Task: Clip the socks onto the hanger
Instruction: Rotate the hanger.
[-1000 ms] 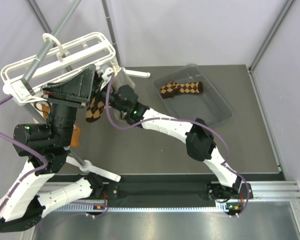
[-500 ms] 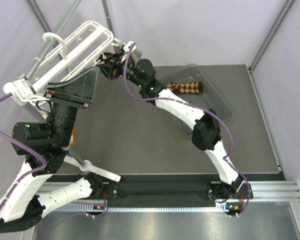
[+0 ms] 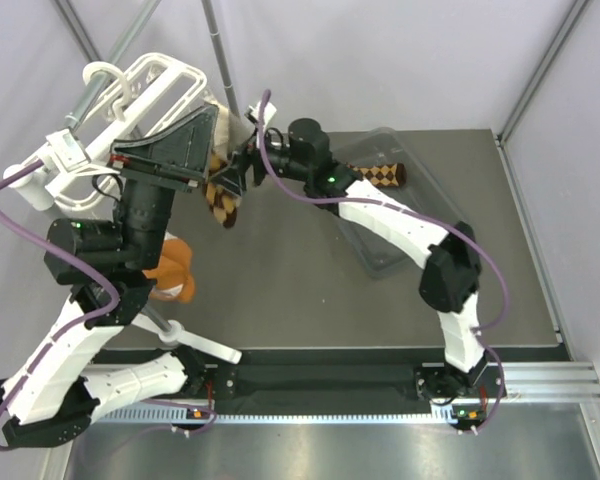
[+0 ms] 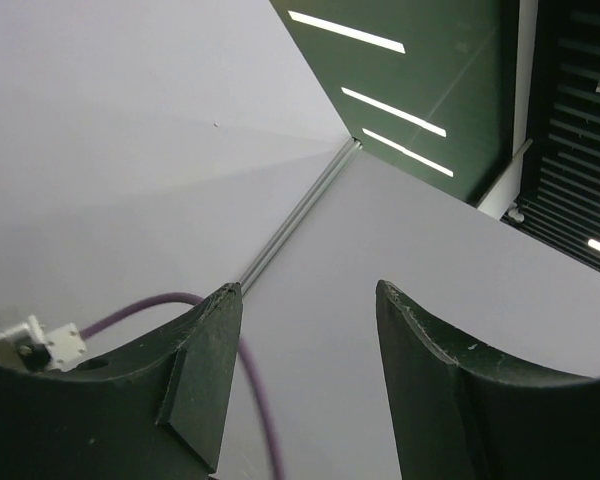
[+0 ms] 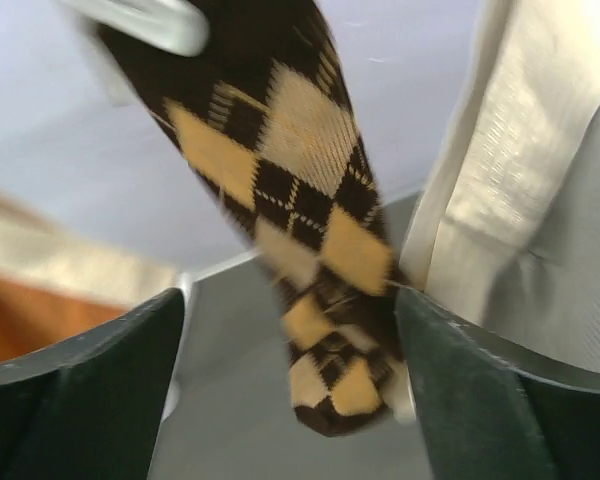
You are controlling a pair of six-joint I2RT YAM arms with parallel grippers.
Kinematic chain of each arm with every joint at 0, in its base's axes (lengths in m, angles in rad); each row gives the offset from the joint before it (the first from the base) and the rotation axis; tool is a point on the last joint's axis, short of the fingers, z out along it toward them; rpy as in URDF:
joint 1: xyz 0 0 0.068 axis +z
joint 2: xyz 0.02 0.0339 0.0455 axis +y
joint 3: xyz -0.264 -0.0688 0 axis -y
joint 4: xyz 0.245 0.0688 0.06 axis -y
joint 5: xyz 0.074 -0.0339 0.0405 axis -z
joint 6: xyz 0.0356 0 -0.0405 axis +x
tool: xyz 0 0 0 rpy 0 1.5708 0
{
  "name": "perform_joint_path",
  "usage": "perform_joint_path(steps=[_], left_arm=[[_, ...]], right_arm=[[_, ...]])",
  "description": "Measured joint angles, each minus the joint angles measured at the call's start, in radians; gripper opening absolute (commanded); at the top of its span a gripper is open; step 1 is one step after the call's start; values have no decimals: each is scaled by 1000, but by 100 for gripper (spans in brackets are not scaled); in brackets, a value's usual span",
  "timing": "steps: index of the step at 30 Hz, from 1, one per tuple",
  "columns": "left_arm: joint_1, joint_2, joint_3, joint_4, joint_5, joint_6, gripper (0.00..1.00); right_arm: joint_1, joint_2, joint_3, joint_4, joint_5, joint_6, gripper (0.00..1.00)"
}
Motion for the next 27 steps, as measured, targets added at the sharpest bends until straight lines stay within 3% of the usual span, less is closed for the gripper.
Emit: perform_joint_path(steps=[5,8,18,20,23,24,27], left_arm=[[0,13,-1,17,-3,0,61],[0,10,-9,35,-8,-4,61],[0,-28,-20,43,-27,-15,61],[0,-42,-22,43,-30,-15,61],[0,-69,-37,43,-42,-15,61],[0,-77,-42,43,-46,-14,61],[0,-91,-56,43,-58,-14,61]], right_arm=[[26,-177,-143,11,-164,-53,100],[85,-214,-167,55,-216,-74,100],[320,-15,-121,151,-218,-80,100],[346,29,-109,148,-183,-81,92],[369,81,-69,124,-100,-80,61],[371,85,-66,118,-77,-77,46],[369,81,-71,127,-11,-72,21]])
